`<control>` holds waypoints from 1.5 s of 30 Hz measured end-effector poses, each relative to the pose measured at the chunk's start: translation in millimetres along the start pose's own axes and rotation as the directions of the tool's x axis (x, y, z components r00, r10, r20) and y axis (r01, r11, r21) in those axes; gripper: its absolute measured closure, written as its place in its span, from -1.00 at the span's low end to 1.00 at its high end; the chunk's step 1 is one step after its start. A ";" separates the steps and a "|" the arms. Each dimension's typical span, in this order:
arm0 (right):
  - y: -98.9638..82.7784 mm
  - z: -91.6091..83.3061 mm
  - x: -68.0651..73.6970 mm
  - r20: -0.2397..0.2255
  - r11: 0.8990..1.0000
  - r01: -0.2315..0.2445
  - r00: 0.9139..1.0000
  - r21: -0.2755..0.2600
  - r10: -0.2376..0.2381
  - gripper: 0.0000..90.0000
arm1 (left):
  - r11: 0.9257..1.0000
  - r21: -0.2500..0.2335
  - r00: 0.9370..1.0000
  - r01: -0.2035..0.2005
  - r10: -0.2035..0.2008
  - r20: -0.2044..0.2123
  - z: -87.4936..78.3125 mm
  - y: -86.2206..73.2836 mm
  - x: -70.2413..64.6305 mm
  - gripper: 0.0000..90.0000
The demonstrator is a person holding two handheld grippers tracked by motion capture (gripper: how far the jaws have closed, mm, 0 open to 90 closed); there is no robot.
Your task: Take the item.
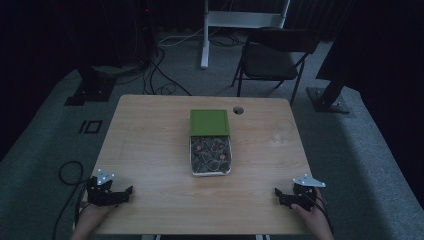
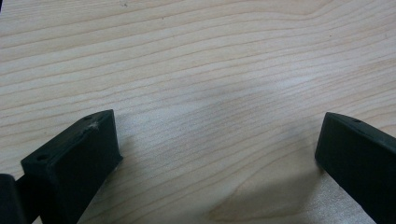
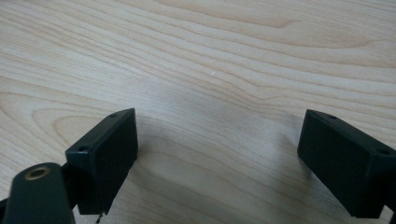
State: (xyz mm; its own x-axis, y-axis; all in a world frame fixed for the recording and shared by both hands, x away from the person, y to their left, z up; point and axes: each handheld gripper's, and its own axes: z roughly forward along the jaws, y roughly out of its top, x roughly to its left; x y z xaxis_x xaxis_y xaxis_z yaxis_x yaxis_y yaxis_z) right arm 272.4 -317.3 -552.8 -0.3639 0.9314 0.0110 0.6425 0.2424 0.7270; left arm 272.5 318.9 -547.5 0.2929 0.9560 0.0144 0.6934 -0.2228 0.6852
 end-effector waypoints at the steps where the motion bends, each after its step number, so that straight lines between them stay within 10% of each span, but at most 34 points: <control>1: 0.0 0.0 0.0 0.000 1.000 0.000 1.000 0.000 0.000 -0.73 | 1.000 0.000 1.000 0.000 0.000 0.000 0.0 0.0 0.0 -1.00; 12: -0.6 -2.7 0.3 -0.014 0.999 -0.050 0.999 -0.006 0.050 -0.73 | 1.000 0.000 1.000 0.000 0.000 0.000 0.0 0.0 0.0 -1.00; 45: 56.7 -15.3 27.0 -0.066 0.996 0.037 0.997 -0.086 -0.042 -0.73 | 1.000 0.000 1.000 0.000 0.000 0.000 0.0 0.0 0.0 -1.00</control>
State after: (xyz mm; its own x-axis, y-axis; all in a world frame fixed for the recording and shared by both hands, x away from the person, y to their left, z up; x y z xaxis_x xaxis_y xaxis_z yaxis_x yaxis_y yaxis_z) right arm 288.6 -282.5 -500.8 -0.4343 0.9004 0.0254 0.5686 0.2522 0.7830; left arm 272.6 318.9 -547.6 0.2931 0.9560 0.0142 0.6932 -0.2227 0.6855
